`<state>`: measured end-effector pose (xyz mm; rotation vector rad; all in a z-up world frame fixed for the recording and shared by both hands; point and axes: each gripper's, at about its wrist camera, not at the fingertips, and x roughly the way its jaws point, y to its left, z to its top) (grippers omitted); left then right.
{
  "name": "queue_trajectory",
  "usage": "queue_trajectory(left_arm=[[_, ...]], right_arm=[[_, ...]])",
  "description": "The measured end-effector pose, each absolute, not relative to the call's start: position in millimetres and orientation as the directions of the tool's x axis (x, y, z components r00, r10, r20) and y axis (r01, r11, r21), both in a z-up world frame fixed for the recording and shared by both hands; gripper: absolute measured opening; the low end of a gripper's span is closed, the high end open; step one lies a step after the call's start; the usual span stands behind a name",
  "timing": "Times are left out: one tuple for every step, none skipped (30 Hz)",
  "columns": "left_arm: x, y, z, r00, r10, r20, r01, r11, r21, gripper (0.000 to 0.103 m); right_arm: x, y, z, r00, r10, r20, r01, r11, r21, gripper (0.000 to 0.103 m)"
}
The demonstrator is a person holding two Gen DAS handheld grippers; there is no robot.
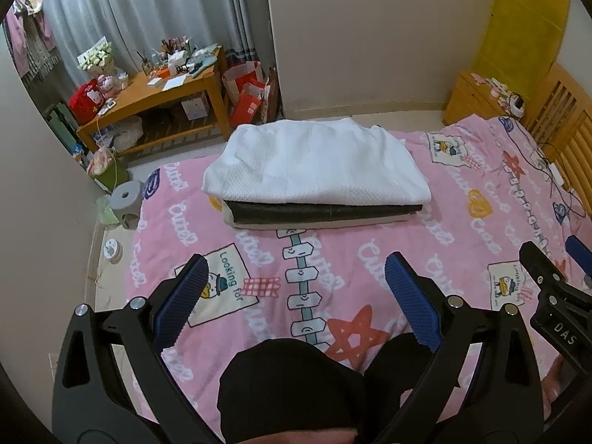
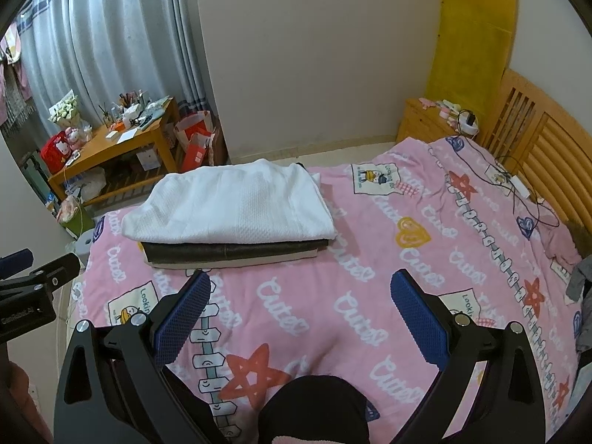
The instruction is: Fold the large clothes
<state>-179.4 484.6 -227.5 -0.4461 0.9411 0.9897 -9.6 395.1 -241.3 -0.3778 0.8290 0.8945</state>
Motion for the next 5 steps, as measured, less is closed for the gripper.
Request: queue_trajectory(left_arm=[[-178.9,482.7,-226.2,0.226,0.510,-0.830,-0.855,0.512,0.082,0.094],[-178.1,481.8,-225.5,0.233,0.508,-0.829,-0.852,0.518,0.078,0.094],[-177.3,481.4,-225.1,0.240,0.504,-0.830,-0.849,0.524,0.072,0.094],[-176.7,482.7,-224.6,0.243,0.501,-0.831,-0.849,0.525,0.068,0.094],[-176.6,482.1,-224.7,0.247,0.499,-0.831,-0.849,0.525,0.063,0.094]], right_arm=[[-9.6,394.8,-241.4,0.351,0.535,-0.768,-0.808,0.588,0.041,0.095],[-9.4,394.9,-241.5,0.350,0.535,-0.769,-0.808,0.588,0.041,0.095],[-9.6,394.7,-241.6,0.351,0.534,-0.769,-0.807,0.590,0.042,0.095],[-9.9,394.6,-241.5,0.351,0.535,-0.769,-0.807,0.589,0.042,0.095],[-10.0,394.4,-241.5,0.350,0.535,-0.769,-0.807,0.590,0.043,0.095]])
